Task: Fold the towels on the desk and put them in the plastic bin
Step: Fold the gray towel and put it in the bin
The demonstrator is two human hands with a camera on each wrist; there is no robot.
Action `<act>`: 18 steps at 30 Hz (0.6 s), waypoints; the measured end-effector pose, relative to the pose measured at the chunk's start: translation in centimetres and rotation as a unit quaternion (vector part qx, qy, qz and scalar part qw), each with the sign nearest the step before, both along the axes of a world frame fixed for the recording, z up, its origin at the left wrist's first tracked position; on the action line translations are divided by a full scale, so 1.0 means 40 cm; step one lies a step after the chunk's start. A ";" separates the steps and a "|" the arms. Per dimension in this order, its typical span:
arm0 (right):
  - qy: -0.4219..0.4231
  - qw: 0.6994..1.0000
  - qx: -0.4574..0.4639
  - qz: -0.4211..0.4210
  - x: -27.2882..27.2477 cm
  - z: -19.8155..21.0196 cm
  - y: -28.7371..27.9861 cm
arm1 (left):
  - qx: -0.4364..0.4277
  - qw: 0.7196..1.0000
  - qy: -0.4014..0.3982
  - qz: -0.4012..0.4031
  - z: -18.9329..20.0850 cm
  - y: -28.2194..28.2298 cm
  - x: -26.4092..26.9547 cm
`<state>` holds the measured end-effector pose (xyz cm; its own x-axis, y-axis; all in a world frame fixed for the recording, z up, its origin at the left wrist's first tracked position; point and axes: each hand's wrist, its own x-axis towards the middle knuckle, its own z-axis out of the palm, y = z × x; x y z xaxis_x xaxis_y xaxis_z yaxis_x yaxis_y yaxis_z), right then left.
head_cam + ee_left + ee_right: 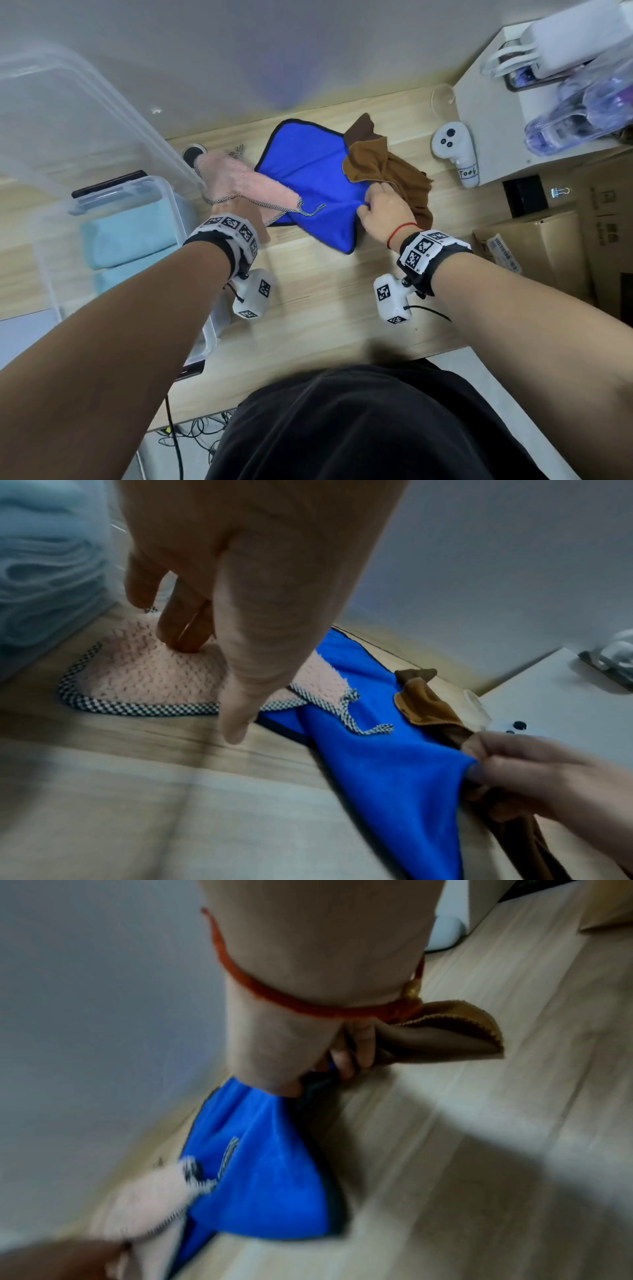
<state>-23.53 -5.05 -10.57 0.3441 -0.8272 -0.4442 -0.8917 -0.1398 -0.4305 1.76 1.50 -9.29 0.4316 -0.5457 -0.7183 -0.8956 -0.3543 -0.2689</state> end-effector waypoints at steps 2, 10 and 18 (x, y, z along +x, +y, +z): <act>-0.098 0.991 0.015 -0.089 0.017 0.044 -0.012 | -0.056 0.997 0.042 0.043 0.028 0.000 0.017; -0.311 0.943 -0.019 -0.118 0.115 0.295 -0.070 | -0.329 0.841 0.419 0.094 0.250 -0.040 -0.141; -0.376 0.922 -0.095 -0.020 0.120 0.447 -0.072 | -0.480 0.810 0.324 0.091 0.422 -0.046 -0.139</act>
